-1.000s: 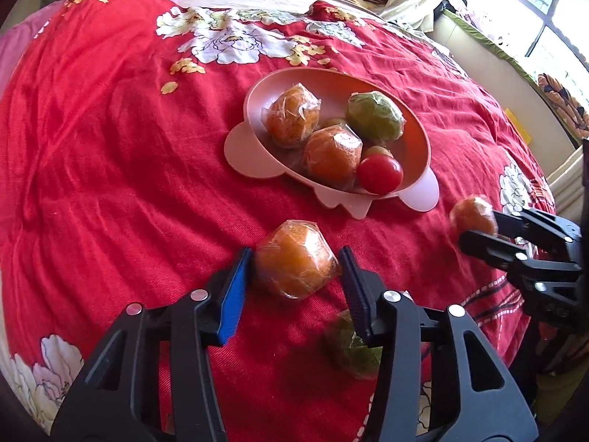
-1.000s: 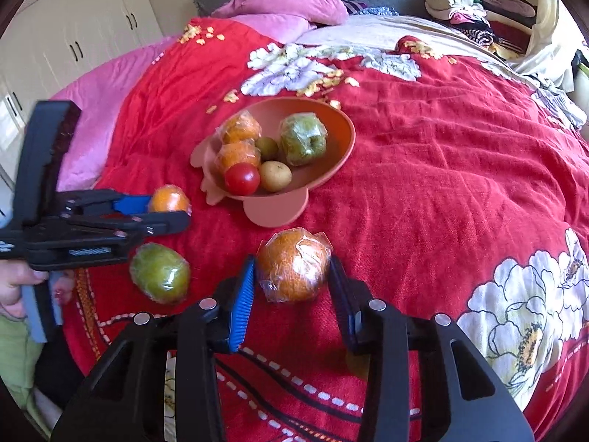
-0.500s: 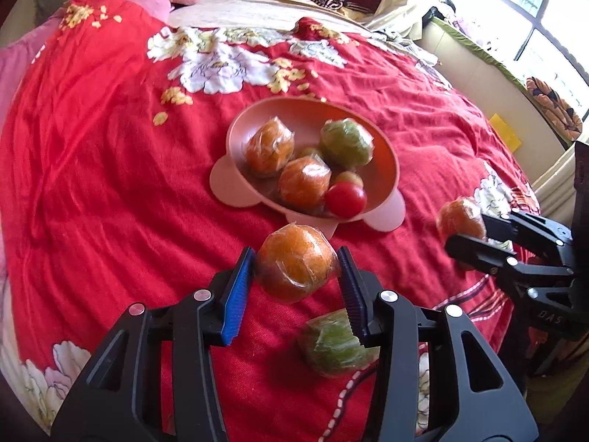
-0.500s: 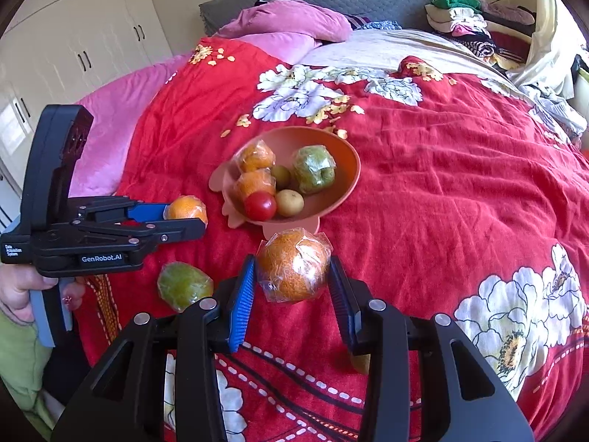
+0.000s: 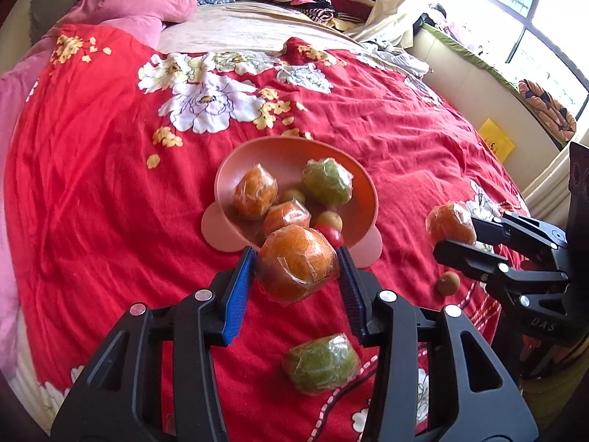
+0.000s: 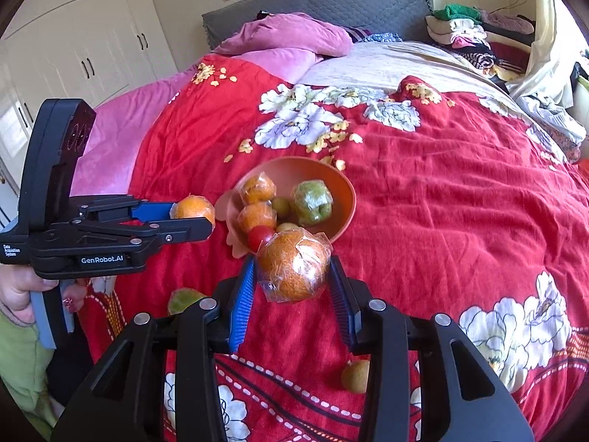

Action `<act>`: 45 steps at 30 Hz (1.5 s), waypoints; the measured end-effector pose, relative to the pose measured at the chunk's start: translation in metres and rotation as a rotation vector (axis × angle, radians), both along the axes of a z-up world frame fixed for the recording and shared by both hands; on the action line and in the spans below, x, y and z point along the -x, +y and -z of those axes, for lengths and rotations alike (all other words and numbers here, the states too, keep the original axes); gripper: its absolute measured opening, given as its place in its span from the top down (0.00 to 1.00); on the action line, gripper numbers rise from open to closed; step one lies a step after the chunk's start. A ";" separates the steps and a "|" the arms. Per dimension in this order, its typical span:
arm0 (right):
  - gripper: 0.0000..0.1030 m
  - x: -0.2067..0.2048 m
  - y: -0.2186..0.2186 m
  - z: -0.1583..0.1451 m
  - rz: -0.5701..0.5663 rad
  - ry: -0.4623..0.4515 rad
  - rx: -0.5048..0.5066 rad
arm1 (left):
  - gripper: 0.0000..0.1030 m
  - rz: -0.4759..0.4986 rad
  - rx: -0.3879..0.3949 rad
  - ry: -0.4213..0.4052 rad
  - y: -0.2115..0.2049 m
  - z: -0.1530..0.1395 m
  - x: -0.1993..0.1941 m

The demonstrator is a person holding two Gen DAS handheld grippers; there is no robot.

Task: Organize fruits
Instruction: 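Carry both wrapped oranges in the grippers over the pink bowl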

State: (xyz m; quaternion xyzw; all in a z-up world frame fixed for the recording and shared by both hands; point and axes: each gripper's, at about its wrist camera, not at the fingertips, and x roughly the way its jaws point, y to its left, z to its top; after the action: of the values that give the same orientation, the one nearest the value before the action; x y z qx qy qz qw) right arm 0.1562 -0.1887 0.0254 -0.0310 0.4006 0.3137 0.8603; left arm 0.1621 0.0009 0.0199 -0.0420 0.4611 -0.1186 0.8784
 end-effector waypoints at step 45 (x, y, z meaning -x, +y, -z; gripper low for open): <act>0.64 -0.053 0.021 0.023 -0.022 0.048 -0.001 | 0.65 0.030 -0.019 0.053 -0.011 0.013 -0.101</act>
State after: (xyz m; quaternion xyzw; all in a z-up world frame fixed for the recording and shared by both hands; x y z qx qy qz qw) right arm 0.2091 -0.1674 0.0027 -0.0274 0.4205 0.3239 0.8471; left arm 0.2635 -0.0098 0.0073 -0.0300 0.4857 -0.1266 0.8644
